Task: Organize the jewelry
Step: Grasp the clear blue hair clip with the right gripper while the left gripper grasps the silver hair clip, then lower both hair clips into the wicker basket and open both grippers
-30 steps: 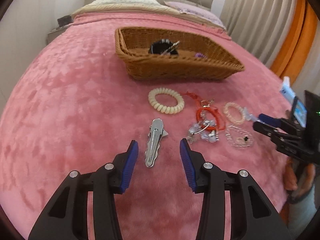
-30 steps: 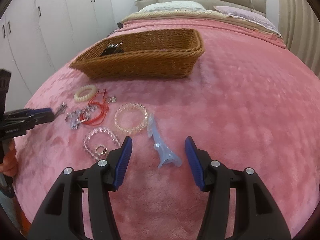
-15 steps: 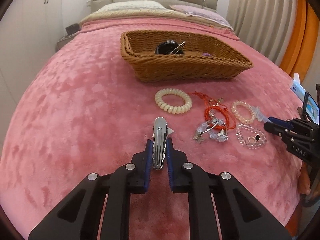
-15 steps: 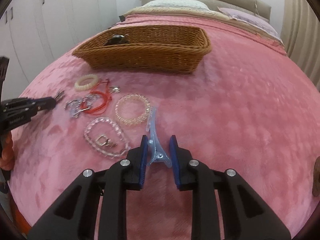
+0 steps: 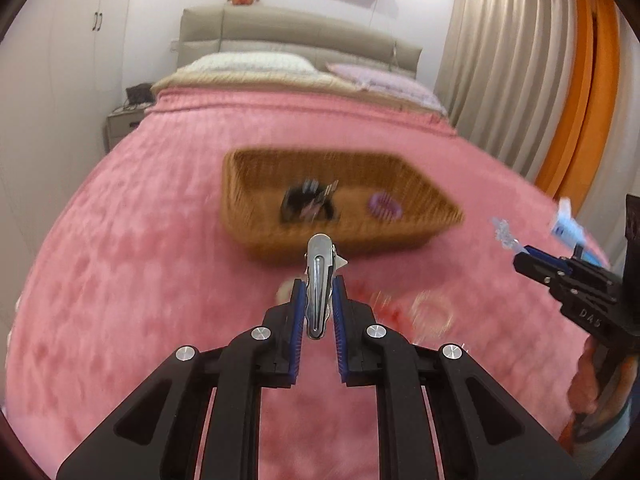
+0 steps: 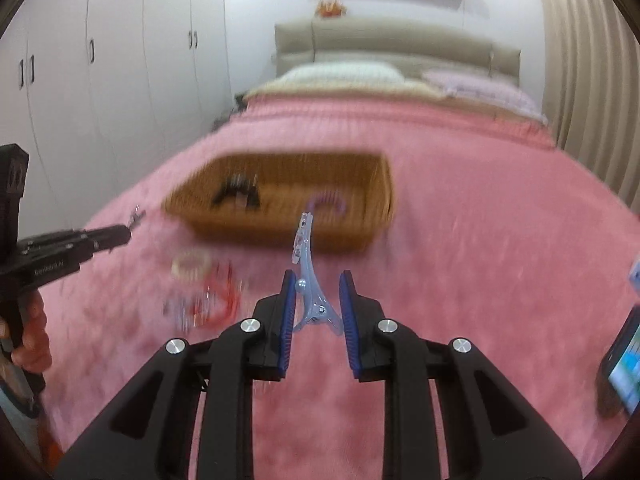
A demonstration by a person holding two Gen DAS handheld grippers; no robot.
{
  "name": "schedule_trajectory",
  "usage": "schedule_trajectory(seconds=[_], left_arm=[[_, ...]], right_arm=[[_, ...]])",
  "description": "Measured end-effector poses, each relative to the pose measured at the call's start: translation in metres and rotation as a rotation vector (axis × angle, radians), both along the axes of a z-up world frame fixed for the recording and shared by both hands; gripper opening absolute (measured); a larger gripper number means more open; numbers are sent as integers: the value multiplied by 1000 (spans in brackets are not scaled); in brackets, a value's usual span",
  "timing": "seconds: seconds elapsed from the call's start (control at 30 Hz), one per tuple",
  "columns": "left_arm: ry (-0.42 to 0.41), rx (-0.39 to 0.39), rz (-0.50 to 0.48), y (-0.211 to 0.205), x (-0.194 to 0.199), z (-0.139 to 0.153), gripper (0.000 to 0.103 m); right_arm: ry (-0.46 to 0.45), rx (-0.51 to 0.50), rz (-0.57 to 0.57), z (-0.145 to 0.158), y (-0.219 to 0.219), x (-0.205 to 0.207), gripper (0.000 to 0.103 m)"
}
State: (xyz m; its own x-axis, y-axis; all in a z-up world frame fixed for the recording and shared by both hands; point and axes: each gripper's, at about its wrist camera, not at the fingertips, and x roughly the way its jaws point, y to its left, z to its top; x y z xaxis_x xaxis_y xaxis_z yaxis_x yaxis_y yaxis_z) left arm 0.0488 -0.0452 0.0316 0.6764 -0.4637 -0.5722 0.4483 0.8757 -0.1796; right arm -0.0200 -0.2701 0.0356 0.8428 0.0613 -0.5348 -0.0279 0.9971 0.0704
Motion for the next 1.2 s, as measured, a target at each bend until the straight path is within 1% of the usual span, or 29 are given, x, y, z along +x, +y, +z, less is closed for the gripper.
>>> schedule_trajectory(seconds=[0.07,0.13,0.2,0.3,0.33,0.4,0.47,0.57,0.73,0.87,0.9,0.93,0.97,1.0,1.03,1.07,1.1,1.17,1.2], left_arm=[[-32,-12,0,-10,9,13,12],[-51,-28,-1,-22,23,24,12],[-56,-37,-11,-32,39,30,12],[-71,-15,-20,-49,65,34,12],[-57,-11,-17,-54,76,32,12],[-28,-24,-24,-59,94,28,12],[-21,-18,-24,-63,105,22,12],[2,-6,-37,-70,119,12,12],[33,33,-77,-86,126,-9,12],[54,57,-89,-91,128,-19,13],[63,54,-87,-90,129,-20,14],[77,39,-89,-87,130,-19,23],[82,25,-91,-84,129,-18,30],[76,6,-86,-80,128,-15,37],[64,-8,-79,-75,125,-11,39],[59,-16,-79,-72,123,-9,39],[55,-29,-82,-68,120,-5,39],[56,-49,-91,-63,114,3,45],[53,-54,-92,-60,110,7,45]], right_arm=[[-45,-7,-1,16,0,15,19],[-62,-7,-3,26,0,34,19],[-64,18,3,34,-4,57,19],[-57,36,3,38,-7,91,19],[-49,41,2,37,-8,101,19],[-23,54,4,32,-8,126,19],[11,70,5,22,-8,149,19],[67,88,0,4,-10,173,19],[130,78,-3,-22,-12,190,19],[148,73,-8,-28,-11,192,20],[148,73,-16,-28,-11,193,20],[151,77,-15,-28,-12,193,20],[157,91,-5,-28,-14,194,21],[158,105,1,-28,-15,194,26],[157,113,1,-28,-16,192,31],[153,111,-4,-27,-17,191,33],[146,110,-5,-25,-18,189,37],[133,98,-7,-20,-18,182,38],[123,72,-14,-17,-16,175,38]])
